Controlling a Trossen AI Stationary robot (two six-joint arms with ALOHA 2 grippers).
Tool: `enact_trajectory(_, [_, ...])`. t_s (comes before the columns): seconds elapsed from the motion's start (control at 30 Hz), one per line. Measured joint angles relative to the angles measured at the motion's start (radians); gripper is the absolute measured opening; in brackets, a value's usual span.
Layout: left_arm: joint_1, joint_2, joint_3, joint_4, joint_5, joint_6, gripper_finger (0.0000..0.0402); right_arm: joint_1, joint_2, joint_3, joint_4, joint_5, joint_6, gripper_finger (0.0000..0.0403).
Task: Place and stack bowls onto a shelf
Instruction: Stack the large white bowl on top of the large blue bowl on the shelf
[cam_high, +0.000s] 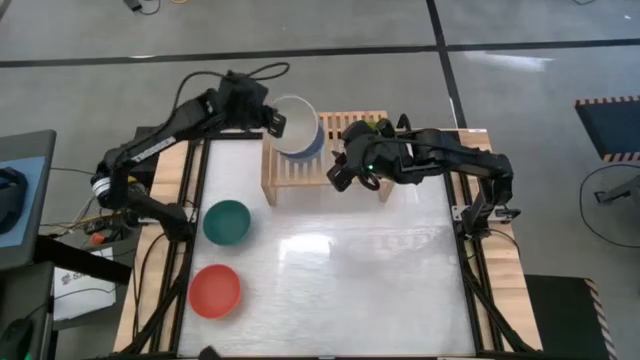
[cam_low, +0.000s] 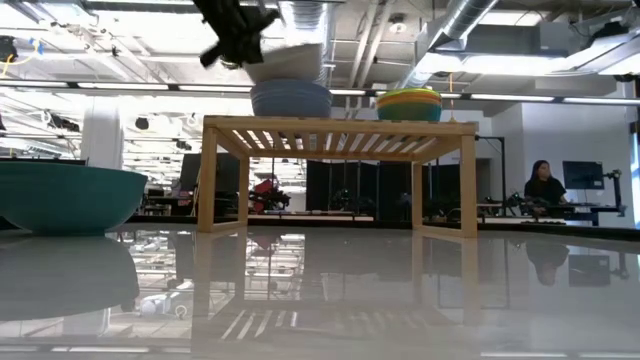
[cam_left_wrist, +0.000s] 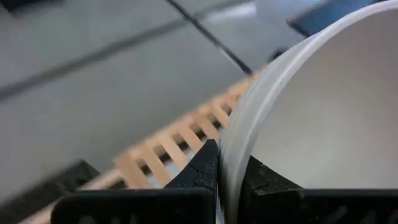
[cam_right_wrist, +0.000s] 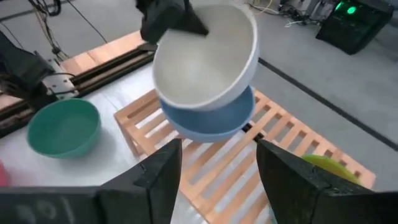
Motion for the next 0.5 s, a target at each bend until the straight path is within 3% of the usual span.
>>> enact_trajectory(0.13, [0.038,0.058,0.000,-0.023,0.126,-0.016,0.0000,0.000,0.000,0.000,-0.026,0.000,0.000,0.0228])
enact_trajectory(0.3, [0.058,0.090,0.008,-0.045,0.195,-0.021,0.0003,0.000,0.000,-0.001,-0.029,0.000,0.000,0.0228])
enact_trajectory(0.5, [0.066,0.096,0.059,-0.084,0.220,0.041,0.0064,-0.025,0.000,-0.001,-0.027,-0.019,0.000,0.0228])
